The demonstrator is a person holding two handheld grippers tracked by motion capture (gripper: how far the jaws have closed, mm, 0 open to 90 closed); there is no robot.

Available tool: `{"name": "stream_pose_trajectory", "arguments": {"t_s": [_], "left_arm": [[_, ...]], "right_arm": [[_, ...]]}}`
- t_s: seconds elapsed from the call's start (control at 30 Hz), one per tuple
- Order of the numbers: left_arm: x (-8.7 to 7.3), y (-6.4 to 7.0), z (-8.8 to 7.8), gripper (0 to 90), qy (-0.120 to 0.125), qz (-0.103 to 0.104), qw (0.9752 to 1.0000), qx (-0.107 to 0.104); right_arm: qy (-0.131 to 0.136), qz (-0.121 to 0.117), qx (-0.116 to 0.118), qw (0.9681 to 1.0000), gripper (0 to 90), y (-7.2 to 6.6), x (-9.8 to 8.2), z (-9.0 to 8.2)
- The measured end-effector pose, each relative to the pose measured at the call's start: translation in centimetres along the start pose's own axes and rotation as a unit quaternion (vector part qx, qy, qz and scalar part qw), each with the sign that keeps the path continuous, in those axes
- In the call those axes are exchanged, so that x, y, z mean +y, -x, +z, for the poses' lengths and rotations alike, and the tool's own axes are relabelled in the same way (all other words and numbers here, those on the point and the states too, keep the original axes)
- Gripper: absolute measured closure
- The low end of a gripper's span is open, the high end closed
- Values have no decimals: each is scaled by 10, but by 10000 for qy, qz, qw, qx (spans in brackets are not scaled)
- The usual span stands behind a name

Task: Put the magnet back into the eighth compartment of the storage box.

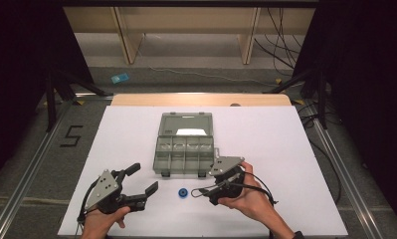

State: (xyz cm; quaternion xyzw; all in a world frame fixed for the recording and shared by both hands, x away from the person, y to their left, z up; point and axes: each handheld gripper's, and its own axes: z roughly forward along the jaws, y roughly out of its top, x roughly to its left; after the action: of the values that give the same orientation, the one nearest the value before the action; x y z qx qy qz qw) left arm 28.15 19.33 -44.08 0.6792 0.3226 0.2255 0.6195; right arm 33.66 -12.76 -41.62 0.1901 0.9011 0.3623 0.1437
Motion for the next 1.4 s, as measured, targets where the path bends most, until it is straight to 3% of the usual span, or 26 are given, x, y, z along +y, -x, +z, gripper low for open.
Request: {"name": "stream_pose_trajectory", "arguments": {"t_s": [0.37,0.63,0.9,1.1,1.4], "left_arm": [[0,0,0,164,0,2,10000,7],[0,0,0,164,-5,28,10000,-1],[0,0,0,164,-2,24,10000,30],[1,-1,-1,164,23,21,10000,54],[1,-1,-1,164,28,26,10000,60]], "right_arm": [[-305,-201,292,9989,227,-5,13,16],[-600,-351,499,9963,236,-6,18,29],[-736,-411,645,9944,259,-9,23,40],[-869,-561,769,9917,275,-12,26,50],[-1222,-733,958,9851,305,-16,30,70]]}}
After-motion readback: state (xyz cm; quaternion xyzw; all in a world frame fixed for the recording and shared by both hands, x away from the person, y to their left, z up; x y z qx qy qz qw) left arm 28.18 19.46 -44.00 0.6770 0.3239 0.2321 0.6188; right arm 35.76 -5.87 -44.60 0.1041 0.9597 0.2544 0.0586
